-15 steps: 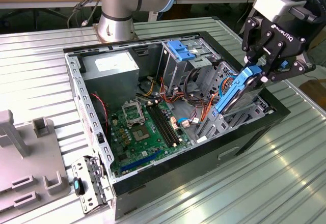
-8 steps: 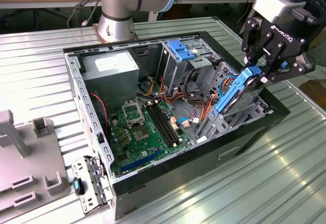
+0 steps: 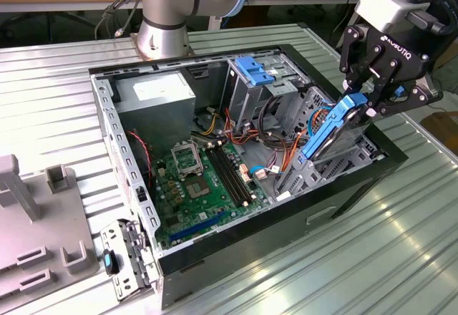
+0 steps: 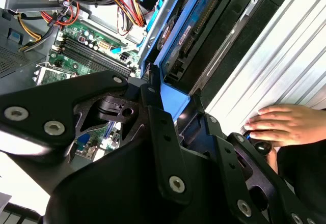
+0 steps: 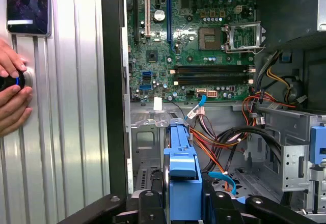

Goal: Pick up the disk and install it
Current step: 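Insert the disk into the insertion slot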

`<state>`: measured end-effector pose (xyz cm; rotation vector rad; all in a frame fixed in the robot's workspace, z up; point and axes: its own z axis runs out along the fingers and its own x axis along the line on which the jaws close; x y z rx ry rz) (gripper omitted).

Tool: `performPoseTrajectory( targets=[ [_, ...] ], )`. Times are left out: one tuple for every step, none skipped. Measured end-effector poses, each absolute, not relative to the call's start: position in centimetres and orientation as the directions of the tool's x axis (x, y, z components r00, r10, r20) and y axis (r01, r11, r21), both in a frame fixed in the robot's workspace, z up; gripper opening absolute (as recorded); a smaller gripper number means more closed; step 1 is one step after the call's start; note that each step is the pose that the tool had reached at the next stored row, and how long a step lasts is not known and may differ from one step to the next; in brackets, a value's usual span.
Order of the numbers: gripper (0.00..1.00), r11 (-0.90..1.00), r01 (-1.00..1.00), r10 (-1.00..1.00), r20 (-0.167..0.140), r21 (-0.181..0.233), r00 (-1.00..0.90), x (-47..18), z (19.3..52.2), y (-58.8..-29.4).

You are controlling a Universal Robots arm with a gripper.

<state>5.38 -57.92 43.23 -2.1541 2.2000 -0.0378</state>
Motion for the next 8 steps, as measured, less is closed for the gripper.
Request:
performPoseTrajectory(
  targets=[
    [0.37,0.022,-0.998,-0.999,-0.027,-0.061,-0.020,5.38,43.22,-57.92],
    [0.37,0.022,-0.998,-0.999,-0.027,-0.061,-0.020,5.38,43.14,-57.93],
    [0.37,0.022,-0.998,-0.999,-0.027,-0.061,-0.020,5.38,43.10,-57.92],
    [0.37,0.022,-0.998,-0.999,-0.027,-0.061,-0.020,5.38,43.07,-57.92],
    [0.37,0.022,-0.998,-0.999,-0.027,-0.061,-0.020,5.38,43.01,-57.92],
    [0.37,0.022,-0.998,-0.999,-0.027,-0.061,-0.020,5.38,42.99,-57.92],
    [0.37,0.022,-0.998,-0.999,-0.027,-0.061,-0.020,5.38,42.96,-57.92],
    [0.37,0.022,-0.998,-0.999,-0.027,-0.061,-0.020,5.38,42.91,-57.92]
  ],
)
